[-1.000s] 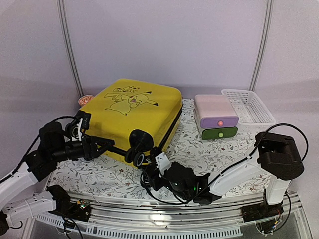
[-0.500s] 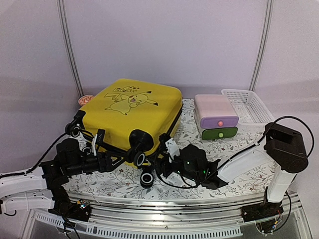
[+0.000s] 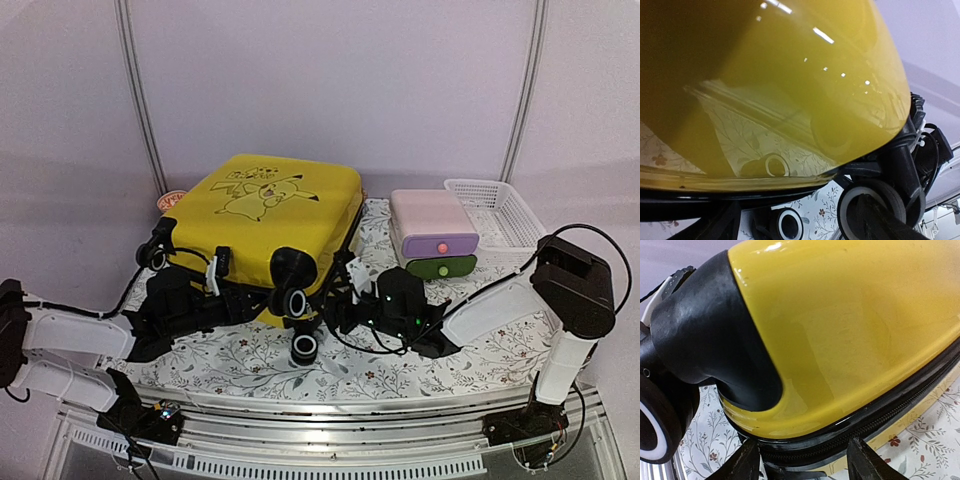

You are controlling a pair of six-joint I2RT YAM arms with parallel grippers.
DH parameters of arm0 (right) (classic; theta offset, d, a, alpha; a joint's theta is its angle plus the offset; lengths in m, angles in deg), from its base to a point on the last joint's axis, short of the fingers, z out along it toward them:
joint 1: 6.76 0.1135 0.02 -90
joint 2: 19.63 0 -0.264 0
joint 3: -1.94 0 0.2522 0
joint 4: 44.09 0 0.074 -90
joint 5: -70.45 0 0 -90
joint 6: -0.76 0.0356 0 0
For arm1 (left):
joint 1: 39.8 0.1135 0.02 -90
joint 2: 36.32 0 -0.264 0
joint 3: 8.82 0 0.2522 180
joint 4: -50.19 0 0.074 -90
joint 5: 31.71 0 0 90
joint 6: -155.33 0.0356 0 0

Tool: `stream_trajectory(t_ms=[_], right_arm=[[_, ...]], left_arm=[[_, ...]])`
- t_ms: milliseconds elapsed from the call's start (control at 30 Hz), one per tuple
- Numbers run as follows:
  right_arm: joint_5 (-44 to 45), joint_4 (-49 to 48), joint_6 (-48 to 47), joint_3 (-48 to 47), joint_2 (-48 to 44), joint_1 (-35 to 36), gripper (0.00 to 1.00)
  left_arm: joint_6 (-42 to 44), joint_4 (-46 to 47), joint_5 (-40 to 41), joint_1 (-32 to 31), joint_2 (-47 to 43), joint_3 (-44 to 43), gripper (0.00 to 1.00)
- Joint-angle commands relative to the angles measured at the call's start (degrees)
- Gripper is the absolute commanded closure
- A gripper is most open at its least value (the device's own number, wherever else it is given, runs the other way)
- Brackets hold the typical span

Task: Open, take out, and arrange the luggage
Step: Adjust the luggage at the center of the board, then pick up the zipper from the luggage.

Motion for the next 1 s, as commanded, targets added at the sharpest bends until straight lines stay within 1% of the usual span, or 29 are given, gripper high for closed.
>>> stream_trajectory(t_ms=[0, 100, 167, 233, 367, 567, 733, 967], right_arm=[[3.2, -0.2, 0.7, 2.0, -4.2, -1.1, 0.39], [4.9, -0.4, -0.1, 4.2, -6.2, 0.8, 0.40], [6.2, -0.4, -1.0, 4.9, -6.3, 2.7, 0.40], [5.5, -0.3, -0.9, 4.9, -5.3, 4.0, 0.41], [1.9, -1.3, 2.9, 4.4, -2.5, 4.7, 0.49], [1.7, -3.3, 2.9, 3.0, 0.9, 4.6, 0.58], [1.9, -4.7, 1.8, 1.9, 3.4, 4.1, 0.59], [-0.1, -5.6, 3.7, 0.3, 5.3, 2.0, 0.59]], left_arm=[[0.1, 8.9, -3.3, 0.9, 7.0, -3.8, 0.19], [0.1, 10.8, -4.3, 0.9, 7.9, -4.3, 0.19], [0.4, 10.9, -5.3, 1.0, 7.1, -4.3, 0.19], [0.8, 10.4, -6.7, 0.9, 5.9, -4.1, 0.19], [1.3, 8.1, -7.8, 0.9, 1.6, -2.8, 0.19], [1.9, 2.1, -4.8, 0.8, -7.6, -0.2, 0.19], [2.8, -2.8, -3.3, 0.8, -12.8, -0.2, 0.18], [2.7, -5.3, -2.4, 0.8, -15.6, 0.1, 0.18]])
